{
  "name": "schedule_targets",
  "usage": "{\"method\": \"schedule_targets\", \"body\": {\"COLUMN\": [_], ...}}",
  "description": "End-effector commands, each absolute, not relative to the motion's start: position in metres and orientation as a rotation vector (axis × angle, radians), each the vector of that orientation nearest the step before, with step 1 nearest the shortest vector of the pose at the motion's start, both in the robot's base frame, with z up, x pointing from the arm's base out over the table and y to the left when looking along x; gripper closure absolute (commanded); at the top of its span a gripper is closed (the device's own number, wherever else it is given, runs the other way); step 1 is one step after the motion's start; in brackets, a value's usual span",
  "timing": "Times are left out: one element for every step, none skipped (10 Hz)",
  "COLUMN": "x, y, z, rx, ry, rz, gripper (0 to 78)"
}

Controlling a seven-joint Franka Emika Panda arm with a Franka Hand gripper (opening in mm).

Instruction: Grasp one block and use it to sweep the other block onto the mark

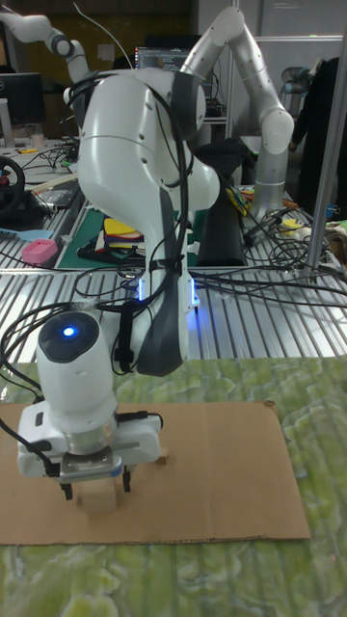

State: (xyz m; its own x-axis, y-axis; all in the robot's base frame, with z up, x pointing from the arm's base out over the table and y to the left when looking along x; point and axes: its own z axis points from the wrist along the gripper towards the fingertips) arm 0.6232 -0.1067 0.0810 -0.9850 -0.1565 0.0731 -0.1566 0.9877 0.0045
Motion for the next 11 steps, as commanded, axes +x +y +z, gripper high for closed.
{"method": "schedule_targets", "body": {"x": [0.626, 0.626, 0.626, 0.626, 0.625, 0.624, 0.623, 0.620, 0.619, 0.619, 0.619], "y": [-0.078, -0.075, -0.071, -0.070, -0.066, -0.066, -0.067, -0.069, -0.070, -0.070, -0.070], "z": [0.156, 0.161, 0.166, 0.167, 0.173, 0.176, 0.178, 0.181, 0.182, 0.182, 0.182], "rx": [0.087, 0.083, 0.076, 0.077, 0.078, 0.084, 0.087, 0.089, 0.086, 0.084, 0.085], "ry": [-3.062, -3.070, -3.069, -3.068, -3.076, -3.083, -3.084, -3.082, -3.082, -3.083, -3.085], "rz": [0.003, -0.002, -0.005, -0.009, -0.019, -0.017, -0.017, -0.011, -0.005, -0.005, -0.005], "gripper": [0.2, 0.2, 0.2, 0.2, 0.2, 0.2, 0.2, 0.2, 0.2, 0.2, 0.2]}}
